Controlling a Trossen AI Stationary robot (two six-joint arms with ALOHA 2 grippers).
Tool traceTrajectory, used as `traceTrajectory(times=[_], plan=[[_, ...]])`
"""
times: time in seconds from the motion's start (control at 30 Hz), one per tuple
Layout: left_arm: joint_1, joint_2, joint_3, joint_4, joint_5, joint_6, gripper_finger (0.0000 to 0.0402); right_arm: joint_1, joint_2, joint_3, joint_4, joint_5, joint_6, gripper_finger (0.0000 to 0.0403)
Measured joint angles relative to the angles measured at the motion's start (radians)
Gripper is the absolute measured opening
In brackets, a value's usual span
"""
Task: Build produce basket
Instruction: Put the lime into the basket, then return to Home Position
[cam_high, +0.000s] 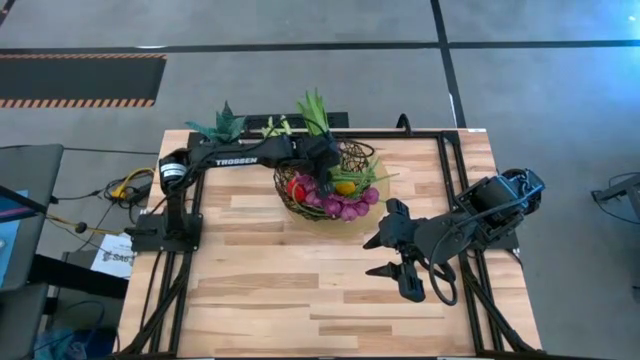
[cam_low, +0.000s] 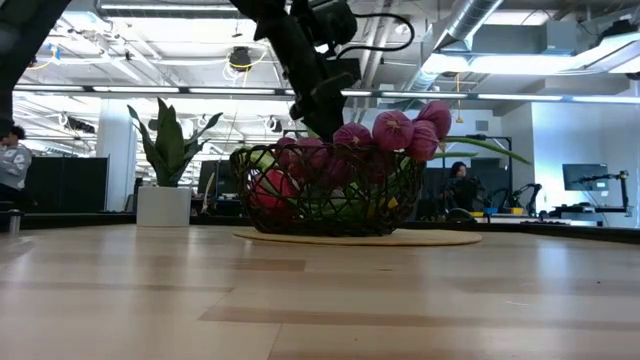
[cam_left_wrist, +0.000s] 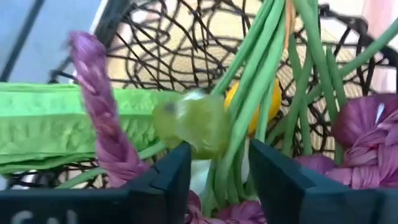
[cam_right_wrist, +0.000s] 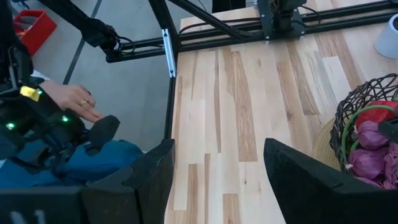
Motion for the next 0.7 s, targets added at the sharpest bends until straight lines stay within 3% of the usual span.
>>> traceTrajectory(times=[0.27,0.5,0.7], plan=[[-0.002,-0.071,0.000,-0.078,-0.006,-0.051,0.0194,0.000,0.000,0.000,-0.001,0.000,-0.002,0.0265],[-0.023,-0.207,0.000,-0.238,-0.008,-0.100,0.0193,-0.009,0.000,0.000,-0.001,0.002,-0.061,0.0265],[-0.142,-0.353,0.000,-0.397,-0.009,-0.149,0.0192,-0.039,-0.006,0.000,-0.009,0.003,-0.080,0.0265]])
